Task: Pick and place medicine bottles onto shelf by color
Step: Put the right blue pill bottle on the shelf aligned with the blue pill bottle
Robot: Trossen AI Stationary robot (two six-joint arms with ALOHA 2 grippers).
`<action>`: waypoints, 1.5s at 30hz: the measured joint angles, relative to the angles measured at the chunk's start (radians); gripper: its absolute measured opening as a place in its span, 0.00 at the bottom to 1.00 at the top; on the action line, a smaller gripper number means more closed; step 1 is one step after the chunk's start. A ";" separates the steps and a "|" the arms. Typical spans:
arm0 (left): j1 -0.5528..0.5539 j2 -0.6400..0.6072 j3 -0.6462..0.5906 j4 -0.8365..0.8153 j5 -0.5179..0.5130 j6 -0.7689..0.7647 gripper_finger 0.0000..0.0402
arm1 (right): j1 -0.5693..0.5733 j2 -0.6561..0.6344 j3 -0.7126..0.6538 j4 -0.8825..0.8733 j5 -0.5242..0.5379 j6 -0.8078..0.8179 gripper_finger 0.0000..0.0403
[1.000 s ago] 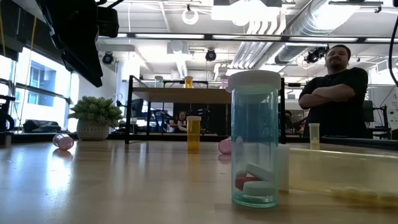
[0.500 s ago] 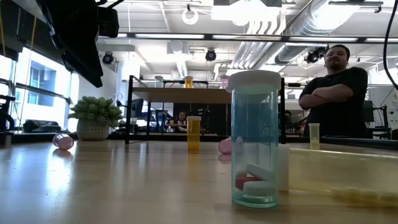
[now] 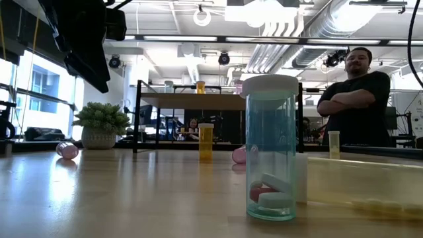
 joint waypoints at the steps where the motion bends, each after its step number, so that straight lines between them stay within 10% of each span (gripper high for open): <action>1: 0.000 0.000 0.000 0.000 0.000 -0.006 0.53 | 0.000 0.012 0.000 0.001 -0.006 0.011 0.43; 13: 0.000 0.000 0.000 0.000 0.001 -0.021 0.53 | 0.063 0.090 0.000 0.057 -0.052 0.017 0.51; 26: 0.000 0.000 0.000 0.001 0.000 -0.023 0.53 | 0.222 0.091 -0.013 0.045 0.397 0.146 0.51; 45: 0.000 0.000 0.000 0.003 0.000 -0.038 0.53 | 0.209 0.226 -0.059 0.143 0.504 0.142 0.51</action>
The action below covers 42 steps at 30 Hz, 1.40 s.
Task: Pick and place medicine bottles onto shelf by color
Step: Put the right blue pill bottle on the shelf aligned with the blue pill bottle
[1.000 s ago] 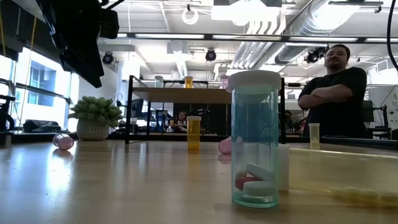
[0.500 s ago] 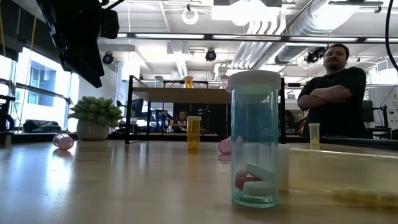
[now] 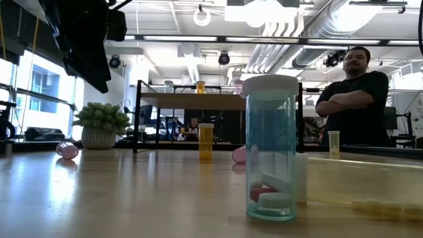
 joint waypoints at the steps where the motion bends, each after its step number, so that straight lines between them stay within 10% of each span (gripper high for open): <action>1: 0.000 0.000 0.000 0.000 0.000 0.000 0.53 | -0.002 0.013 0.000 0.011 0.005 0.000 0.51; 25: 0.000 0.000 0.000 0.000 0.000 0.000 0.53 | -0.058 0.082 -0.001 0.105 0.066 -0.131 0.50; 42: 0.000 0.000 0.000 0.000 0.000 0.000 0.53 | -0.066 0.081 -0.001 0.122 0.067 -0.126 0.22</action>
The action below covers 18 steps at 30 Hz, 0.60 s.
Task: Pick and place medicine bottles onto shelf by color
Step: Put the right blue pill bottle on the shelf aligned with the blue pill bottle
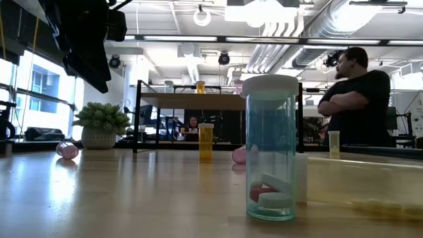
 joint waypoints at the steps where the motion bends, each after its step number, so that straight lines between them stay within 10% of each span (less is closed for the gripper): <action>1: 0.000 0.000 0.000 0.000 0.000 0.000 0.53 | -0.002 0.000 0.000 0.004 0.000 0.001 0.21; 18: 0.000 0.000 0.000 0.000 0.000 0.000 0.53 | -0.020 -0.001 0.000 0.019 0.001 0.002 0.20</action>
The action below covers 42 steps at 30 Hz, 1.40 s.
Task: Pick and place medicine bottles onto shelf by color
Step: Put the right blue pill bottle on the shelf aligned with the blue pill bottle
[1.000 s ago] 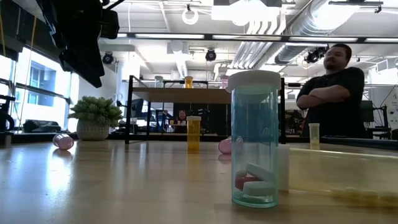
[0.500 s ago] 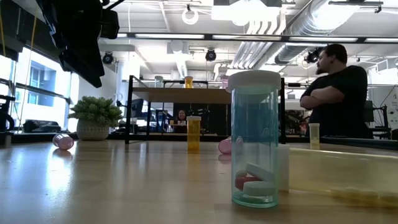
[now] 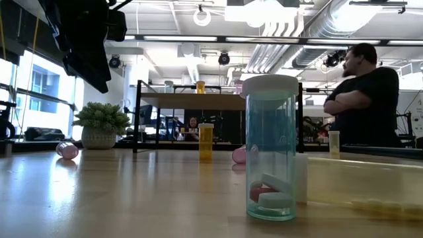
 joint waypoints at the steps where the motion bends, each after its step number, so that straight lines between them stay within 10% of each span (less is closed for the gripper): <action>1: 0.000 0.000 0.000 0.000 0.000 0.000 0.53 | 0.000 0.000 0.000 0.002 0.000 0.000 0.20; 42: 0.000 0.000 0.000 0.068 0.000 0.115 0.53 | -0.267 -0.003 0.092 -0.005 -0.011 -0.169 0.20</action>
